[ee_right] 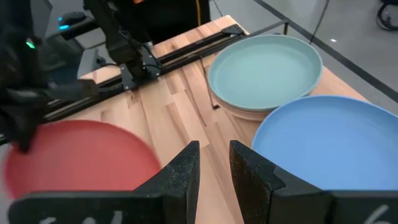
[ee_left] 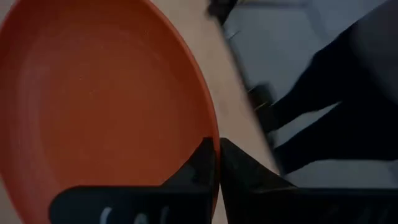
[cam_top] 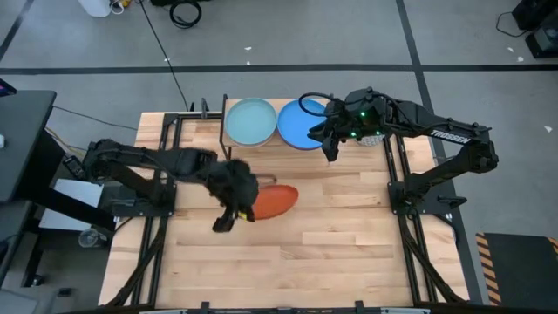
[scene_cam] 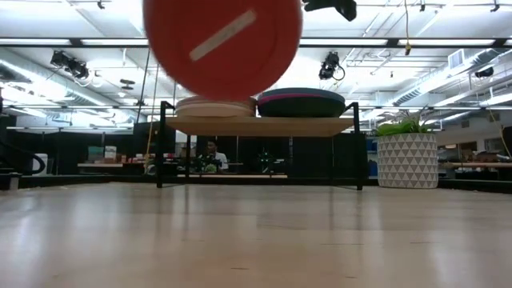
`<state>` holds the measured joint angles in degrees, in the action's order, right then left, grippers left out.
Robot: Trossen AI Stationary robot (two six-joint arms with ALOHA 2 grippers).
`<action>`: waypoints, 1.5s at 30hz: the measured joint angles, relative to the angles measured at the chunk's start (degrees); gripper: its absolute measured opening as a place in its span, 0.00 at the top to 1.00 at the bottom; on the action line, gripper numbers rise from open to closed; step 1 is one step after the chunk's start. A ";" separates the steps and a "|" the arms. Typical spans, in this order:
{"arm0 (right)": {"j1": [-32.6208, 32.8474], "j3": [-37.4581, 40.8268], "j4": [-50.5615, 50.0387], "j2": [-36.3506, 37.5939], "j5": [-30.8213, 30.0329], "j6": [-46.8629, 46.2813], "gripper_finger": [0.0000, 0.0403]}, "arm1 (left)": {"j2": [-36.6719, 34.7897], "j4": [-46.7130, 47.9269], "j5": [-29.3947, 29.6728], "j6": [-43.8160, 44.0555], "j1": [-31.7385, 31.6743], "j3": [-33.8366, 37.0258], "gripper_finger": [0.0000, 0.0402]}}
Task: Place and stack plates onto a shelf
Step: Stack the orange plate on top of the blue plate on the shelf
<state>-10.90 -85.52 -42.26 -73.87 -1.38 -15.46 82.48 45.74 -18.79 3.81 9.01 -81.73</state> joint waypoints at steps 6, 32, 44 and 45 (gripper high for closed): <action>-0.13 0.00 0.27 0.77 -0.71 -0.03 0.77 | 0.00 -1.24 -13.23 1.62 -8.79 -6.06 0.96; 9.10 -0.04 15.87 13.57 -36.95 12.01 0.77 | 7.83 -29.31 -9.17 -0.30 -27.99 -18.98 0.96; 10.08 -0.02 16.02 11.82 -45.11 14.19 0.77 | 17.49 -21.75 6.00 -22.52 -29.10 -19.65 0.96; 10.33 -0.02 16.07 11.70 -46.54 14.22 0.77 | 18.36 -20.30 5.97 -23.37 -29.10 -19.65 0.96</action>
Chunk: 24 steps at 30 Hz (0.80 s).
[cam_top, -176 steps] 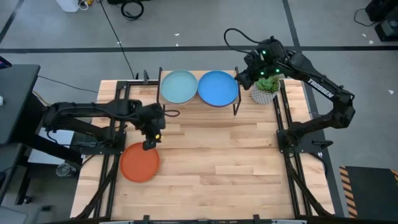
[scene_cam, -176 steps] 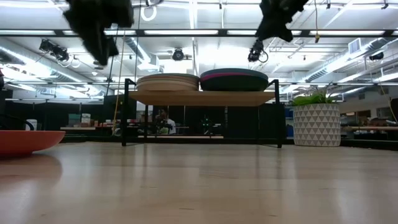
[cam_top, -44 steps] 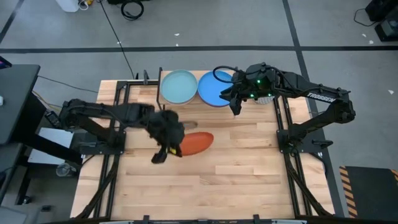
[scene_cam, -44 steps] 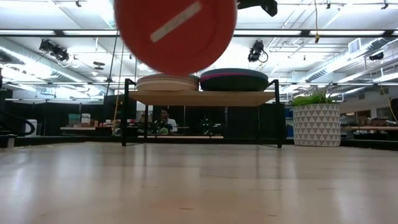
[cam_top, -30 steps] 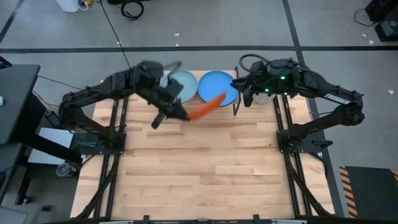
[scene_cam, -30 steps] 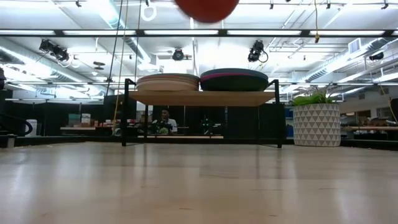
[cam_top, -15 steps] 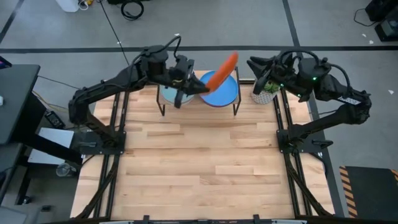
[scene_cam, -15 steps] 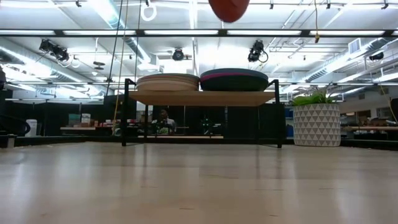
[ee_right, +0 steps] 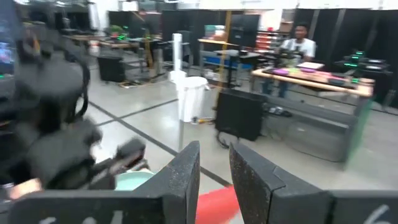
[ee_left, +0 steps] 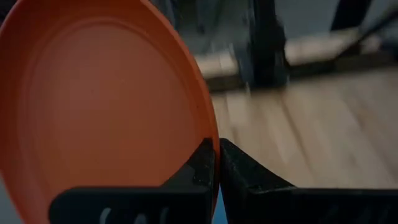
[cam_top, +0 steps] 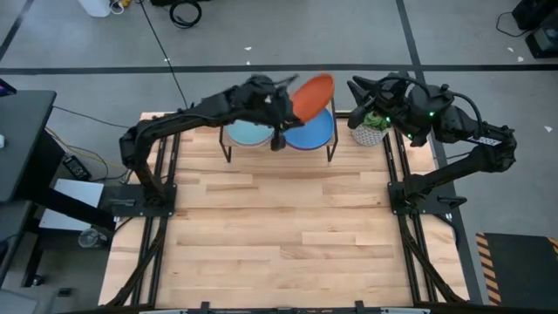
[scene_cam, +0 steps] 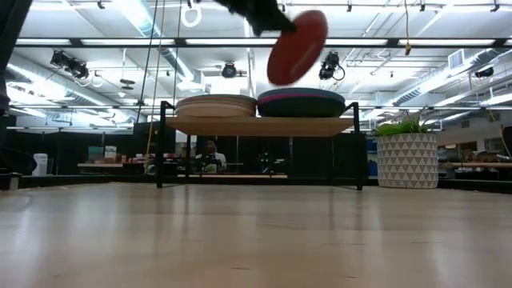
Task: Place and stack plates onto a shelf
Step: Stack the orange plate on top of the blue plate on the shelf
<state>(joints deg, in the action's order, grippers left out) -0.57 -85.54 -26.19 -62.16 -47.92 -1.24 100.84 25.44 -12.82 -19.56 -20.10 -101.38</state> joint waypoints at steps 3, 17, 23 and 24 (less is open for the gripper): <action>0.82 0.00 -0.03 -0.26 -2.97 0.89 0.77 | 2.01 5.35 0.37 -3.64 0.07 0.02 0.96; 1.96 0.02 -0.20 -0.60 -3.65 0.84 0.77 | 3.43 13.25 4.19 -18.63 2.24 -0.02 0.96; 1.96 0.02 -0.08 -0.60 -3.58 -1.44 0.77 | 5.02 14.79 4.19 -25.45 3.06 0.02 0.96; 1.96 0.02 -0.12 -0.61 -3.52 -1.66 0.77 | 5.09 15.04 4.63 -25.81 3.06 0.02 0.96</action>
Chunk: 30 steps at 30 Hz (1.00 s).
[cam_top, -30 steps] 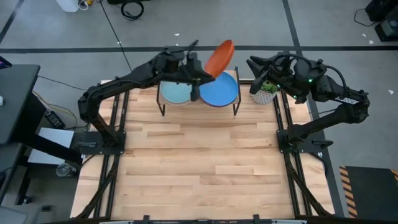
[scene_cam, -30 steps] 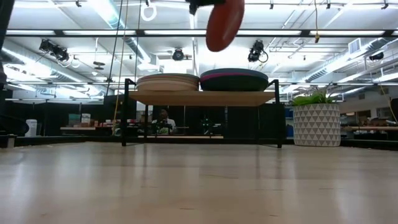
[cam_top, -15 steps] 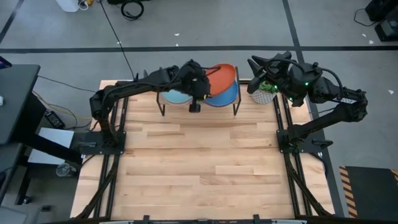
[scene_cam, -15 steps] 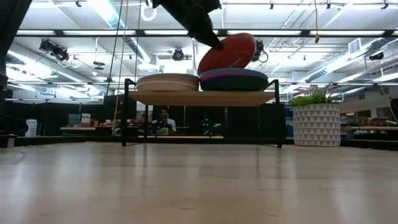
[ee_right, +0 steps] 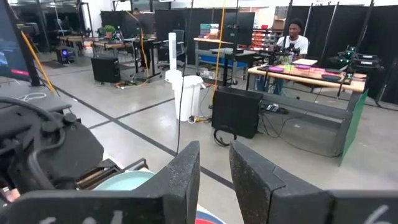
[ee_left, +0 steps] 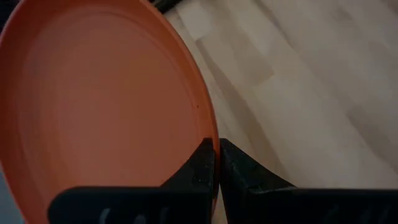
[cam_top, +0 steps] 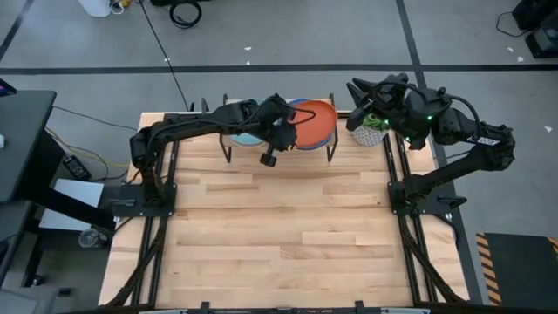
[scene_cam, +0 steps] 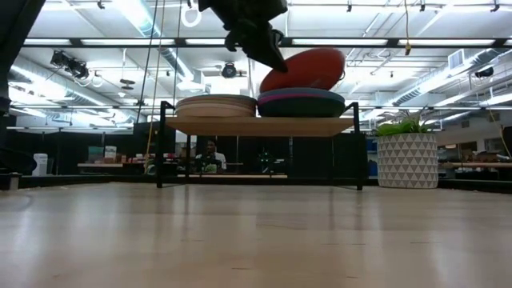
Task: Place and stack plates onto a shelf
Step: Stack the orange plate on top of the blue plate on the shelf, then adjust the plates on the shelf
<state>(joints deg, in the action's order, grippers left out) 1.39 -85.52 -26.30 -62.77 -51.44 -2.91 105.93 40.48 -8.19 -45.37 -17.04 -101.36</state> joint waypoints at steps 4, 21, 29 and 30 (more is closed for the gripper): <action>0.12 0.02 0.10 -1.01 0.03 -0.25 0.77 | -0.02 -0.81 2.41 -0.36 -0.17 -0.02 0.95; 0.50 0.02 0.03 -5.65 3.01 -1.71 0.77 | -1.48 -0.65 0.05 13.84 -3.28 -0.07 0.65; 0.48 0.02 -0.93 -5.52 5.05 -3.55 0.77 | -1.90 4.06 -3.46 16.02 -0.39 -0.09 0.65; 0.48 0.02 -0.90 -5.52 5.07 -3.57 0.77 | -1.90 3.86 -2.01 16.08 0.69 -0.09 0.65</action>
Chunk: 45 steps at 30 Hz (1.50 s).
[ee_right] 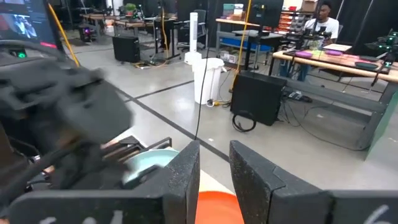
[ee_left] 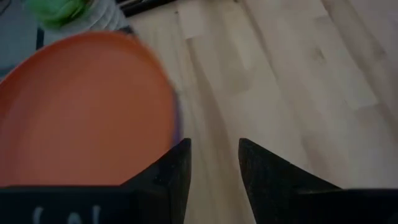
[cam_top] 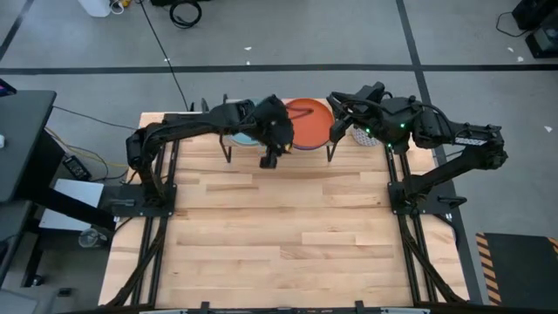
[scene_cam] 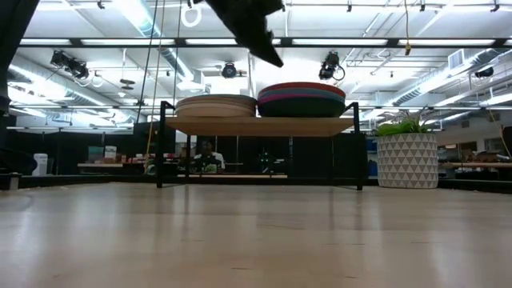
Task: Place and stack plates onto a shelf
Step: Adjust the plates on the shelf
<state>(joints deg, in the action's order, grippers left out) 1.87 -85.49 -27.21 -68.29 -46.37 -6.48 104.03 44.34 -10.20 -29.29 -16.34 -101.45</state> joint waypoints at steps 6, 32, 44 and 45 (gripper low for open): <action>0.26 0.00 -0.04 0.00 0.11 0.00 0.77 | 0.27 -0.46 -0.51 -1.75 6.37 0.00 0.65; 0.26 0.00 0.11 0.00 0.57 1.55 0.77 | 10.21 -5.66 17.46 10.17 5.12 0.09 0.65; 0.26 0.00 0.11 0.00 0.57 1.55 0.77 | 10.21 -7.31 14.95 10.68 3.92 0.09 0.65; 0.26 0.00 0.11 0.00 0.57 1.56 0.77 | 10.18 -7.12 14.17 10.68 4.14 0.09 0.65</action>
<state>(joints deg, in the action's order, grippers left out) 2.13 -85.49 -27.09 -68.29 -45.80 -4.92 114.21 37.21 3.98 -18.61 -12.21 -101.36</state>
